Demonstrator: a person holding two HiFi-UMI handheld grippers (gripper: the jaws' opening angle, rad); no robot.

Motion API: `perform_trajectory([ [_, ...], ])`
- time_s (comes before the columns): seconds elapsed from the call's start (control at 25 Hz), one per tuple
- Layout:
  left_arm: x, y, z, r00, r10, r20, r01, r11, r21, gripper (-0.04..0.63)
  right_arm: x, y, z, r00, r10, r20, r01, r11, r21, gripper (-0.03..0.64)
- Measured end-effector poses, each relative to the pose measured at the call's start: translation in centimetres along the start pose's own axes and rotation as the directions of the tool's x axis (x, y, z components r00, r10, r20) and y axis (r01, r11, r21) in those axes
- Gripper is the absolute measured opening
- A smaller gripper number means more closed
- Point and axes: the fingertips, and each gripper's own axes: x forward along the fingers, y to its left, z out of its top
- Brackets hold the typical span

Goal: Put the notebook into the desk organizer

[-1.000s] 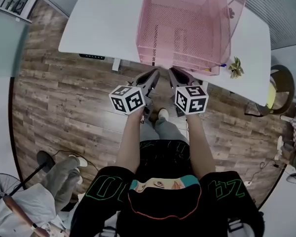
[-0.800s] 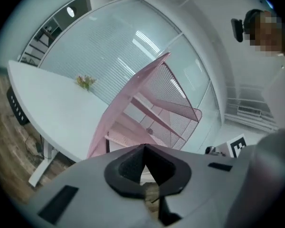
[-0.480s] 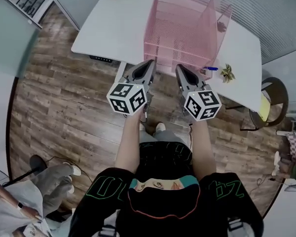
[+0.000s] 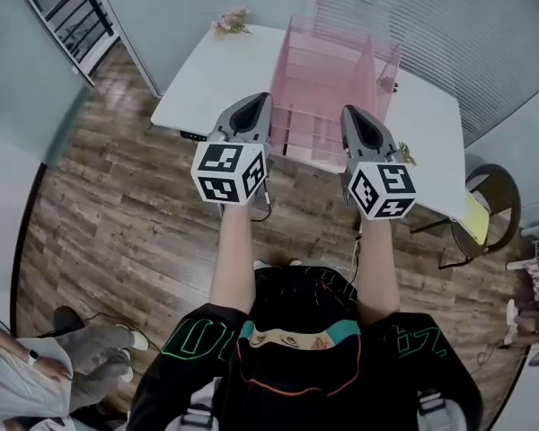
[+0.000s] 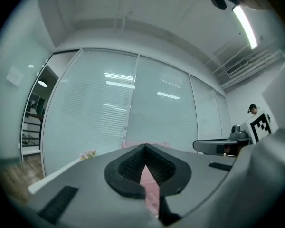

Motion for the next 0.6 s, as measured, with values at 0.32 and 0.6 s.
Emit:
perform_trajectory([
  [0.32,0.1,-2.4,3.0,0.996,-0.037,0.076,0.033,0.998,0.056,-0.003,-1.3,-2.2,1.8,0.996,-0.08,0.034,0.081,0.996,-0.025,0.003],
  [0.6,0.7,-1.7,2.1,0.997,-0.007,0.08,0.003,0.998,0.057,-0.003,-2.0,-2.8,2.5,0.993,-0.116,0.034,0.118,0.99,-0.07,0.003],
])
